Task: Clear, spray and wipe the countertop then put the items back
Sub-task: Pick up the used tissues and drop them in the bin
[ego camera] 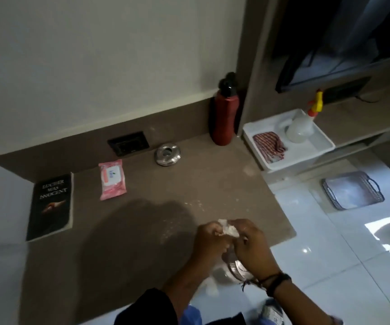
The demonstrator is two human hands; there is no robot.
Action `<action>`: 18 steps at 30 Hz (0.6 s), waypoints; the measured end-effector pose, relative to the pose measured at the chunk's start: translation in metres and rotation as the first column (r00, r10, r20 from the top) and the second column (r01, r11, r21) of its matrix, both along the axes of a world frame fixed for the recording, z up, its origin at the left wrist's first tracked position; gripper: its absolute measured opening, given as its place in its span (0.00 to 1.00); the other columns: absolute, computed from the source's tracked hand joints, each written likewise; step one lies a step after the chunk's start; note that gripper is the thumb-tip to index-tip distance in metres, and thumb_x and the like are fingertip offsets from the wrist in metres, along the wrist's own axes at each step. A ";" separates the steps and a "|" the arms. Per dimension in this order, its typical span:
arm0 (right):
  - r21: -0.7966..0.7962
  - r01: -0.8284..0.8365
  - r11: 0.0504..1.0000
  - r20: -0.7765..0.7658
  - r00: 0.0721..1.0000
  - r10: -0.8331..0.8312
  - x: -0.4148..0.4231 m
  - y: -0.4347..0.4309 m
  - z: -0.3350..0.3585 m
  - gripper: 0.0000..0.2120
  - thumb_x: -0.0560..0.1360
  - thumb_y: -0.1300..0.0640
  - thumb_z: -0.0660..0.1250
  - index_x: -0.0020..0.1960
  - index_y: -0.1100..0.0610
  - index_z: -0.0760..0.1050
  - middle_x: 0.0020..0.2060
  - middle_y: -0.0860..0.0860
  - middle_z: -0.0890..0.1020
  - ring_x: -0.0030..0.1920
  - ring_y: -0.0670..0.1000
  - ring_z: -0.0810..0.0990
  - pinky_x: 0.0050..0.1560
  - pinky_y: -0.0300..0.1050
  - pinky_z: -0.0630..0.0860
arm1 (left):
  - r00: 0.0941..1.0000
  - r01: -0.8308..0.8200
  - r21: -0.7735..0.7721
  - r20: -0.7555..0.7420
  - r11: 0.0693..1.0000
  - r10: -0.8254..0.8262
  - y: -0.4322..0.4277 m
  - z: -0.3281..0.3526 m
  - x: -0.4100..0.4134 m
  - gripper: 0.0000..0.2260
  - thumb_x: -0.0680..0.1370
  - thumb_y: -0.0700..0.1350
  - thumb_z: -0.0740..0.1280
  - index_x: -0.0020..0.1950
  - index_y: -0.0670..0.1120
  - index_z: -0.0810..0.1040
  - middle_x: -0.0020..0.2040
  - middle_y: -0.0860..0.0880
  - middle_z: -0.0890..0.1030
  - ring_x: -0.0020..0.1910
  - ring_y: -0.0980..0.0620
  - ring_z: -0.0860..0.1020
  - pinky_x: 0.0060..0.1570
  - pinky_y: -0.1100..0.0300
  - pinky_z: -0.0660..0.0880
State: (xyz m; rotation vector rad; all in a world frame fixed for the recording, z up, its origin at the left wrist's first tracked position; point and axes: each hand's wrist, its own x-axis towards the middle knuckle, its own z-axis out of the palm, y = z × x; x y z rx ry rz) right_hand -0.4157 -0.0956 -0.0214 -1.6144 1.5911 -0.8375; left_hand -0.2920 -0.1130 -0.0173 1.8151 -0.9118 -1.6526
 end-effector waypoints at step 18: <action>0.725 0.244 0.644 -0.048 0.951 -0.306 -0.204 0.055 -0.318 0.14 0.71 0.61 0.71 0.55 0.51 0.78 0.47 0.56 0.83 0.42 0.56 0.80 0.43 0.52 0.79 | 1.000 0.019 0.521 -0.016 0.853 -0.013 0.050 -0.300 -0.210 0.15 0.80 0.47 0.58 0.65 0.52 0.74 0.58 0.46 0.82 0.52 0.47 0.82 0.41 0.55 0.77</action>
